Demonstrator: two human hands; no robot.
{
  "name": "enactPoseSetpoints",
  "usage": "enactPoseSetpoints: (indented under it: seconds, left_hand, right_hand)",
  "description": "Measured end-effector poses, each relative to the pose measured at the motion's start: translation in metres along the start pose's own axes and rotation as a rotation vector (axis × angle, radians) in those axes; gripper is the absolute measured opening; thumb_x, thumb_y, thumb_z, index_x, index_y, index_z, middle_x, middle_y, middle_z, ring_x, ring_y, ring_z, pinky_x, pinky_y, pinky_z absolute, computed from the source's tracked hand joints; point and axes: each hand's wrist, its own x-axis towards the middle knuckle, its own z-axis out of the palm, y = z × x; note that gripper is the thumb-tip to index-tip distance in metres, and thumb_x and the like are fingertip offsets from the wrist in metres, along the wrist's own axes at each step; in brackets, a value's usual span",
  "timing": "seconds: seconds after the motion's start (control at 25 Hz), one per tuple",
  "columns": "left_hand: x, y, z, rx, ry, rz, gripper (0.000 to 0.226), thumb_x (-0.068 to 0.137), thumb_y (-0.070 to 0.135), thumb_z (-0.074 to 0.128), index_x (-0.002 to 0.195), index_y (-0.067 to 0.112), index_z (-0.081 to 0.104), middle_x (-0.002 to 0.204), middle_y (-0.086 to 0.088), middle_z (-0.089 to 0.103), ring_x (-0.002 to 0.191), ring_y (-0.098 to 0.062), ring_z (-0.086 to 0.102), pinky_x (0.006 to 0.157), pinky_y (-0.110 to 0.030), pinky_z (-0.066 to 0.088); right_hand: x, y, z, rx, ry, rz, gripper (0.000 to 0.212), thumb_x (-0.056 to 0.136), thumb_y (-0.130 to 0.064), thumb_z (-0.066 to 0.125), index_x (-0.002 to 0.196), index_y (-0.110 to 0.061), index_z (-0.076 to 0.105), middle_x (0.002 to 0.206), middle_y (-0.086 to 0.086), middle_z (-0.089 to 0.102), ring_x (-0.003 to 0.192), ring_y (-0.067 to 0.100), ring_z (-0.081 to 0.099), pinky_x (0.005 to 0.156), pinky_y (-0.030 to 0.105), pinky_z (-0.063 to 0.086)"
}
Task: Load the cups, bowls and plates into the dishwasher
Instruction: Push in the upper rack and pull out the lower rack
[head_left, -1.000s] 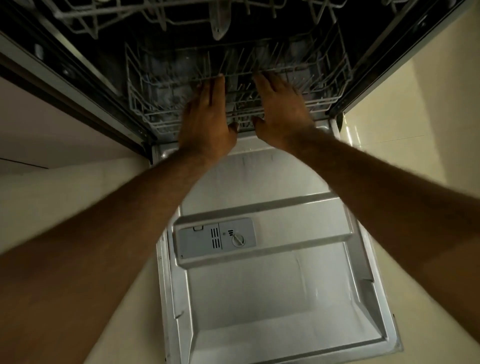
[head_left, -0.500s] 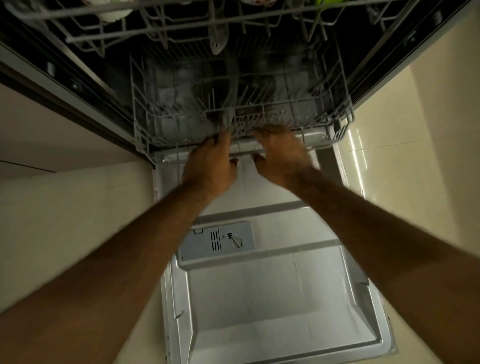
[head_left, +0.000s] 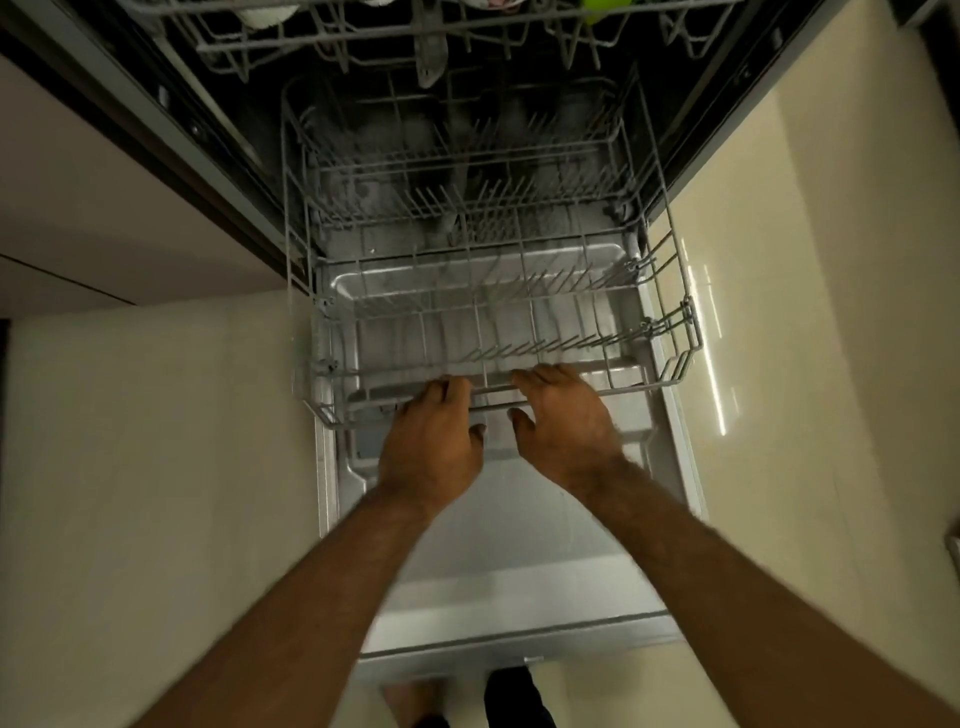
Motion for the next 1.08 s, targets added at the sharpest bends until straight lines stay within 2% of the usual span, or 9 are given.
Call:
enactPoseSetpoints:
  seconds: [0.16,0.32,0.68,0.92,1.08]
  left_hand:
    - [-0.052,0.007,0.011,0.041,-0.109,0.000,0.047,0.097,0.035,0.061,0.136,0.015,0.044,0.130,-0.008,0.060,0.117,-0.025,0.058,0.100,-0.037,0.047]
    - [-0.090,0.008,0.021,0.069,-0.183,0.017,0.048,0.097,0.035,0.058,0.138,0.016,0.043,0.135,-0.007,0.057,0.121,-0.026,0.056,0.103,-0.039,0.045]
    - [-0.162,0.006,0.038,0.142,-0.269,0.161,0.044,0.101,0.033,0.052,0.139,0.018,0.039,0.140,-0.004,0.053,0.127,-0.024,0.050,0.110,-0.040,0.038]
    - [-0.163,-0.002,0.040,0.181,-0.308,0.217,0.053,0.100,0.037,0.054,0.146,0.019,0.035,0.150,-0.004,0.044,0.137,-0.024,0.042,0.115,-0.043,0.033]
    - [-0.146,-0.011,0.016,0.177,-0.243,0.212,0.070,0.100,0.041,0.054,0.157,0.017,0.021,0.161,-0.006,0.033,0.148,-0.025,0.032,0.120,-0.046,0.028]
  right_hand:
    - [-0.057,-0.005,0.008,0.023,-0.028,0.014,0.042,0.086,-0.021,0.070,0.127,-0.010,0.067,0.114,0.008,0.071,0.110,0.029,0.061,0.096,0.037,0.051]
    - [-0.102,-0.010,0.020,-0.012,-0.025,0.048,0.040,0.086,-0.021,0.069,0.126,-0.011,0.068,0.115,0.006,0.072,0.110,0.026,0.062,0.099,0.035,0.049]
    - [-0.182,-0.025,0.045,-0.048,-0.004,0.142,0.031,0.079,-0.016,0.078,0.110,-0.014,0.075,0.097,0.001,0.075,0.090,0.020,0.068,0.082,0.035,0.058]
    - [-0.189,-0.032,0.042,-0.063,-0.020,0.161,0.047,0.077,-0.028,0.075,0.122,-0.018,0.070,0.110,0.000,0.074,0.104,0.020,0.068,0.091,0.040,0.055]
    - [-0.171,-0.047,0.020,-0.052,0.003,0.123,0.055,0.080,-0.035,0.067,0.133,-0.020,0.062,0.127,-0.002,0.067,0.122,0.019,0.060,0.105,0.042,0.046]
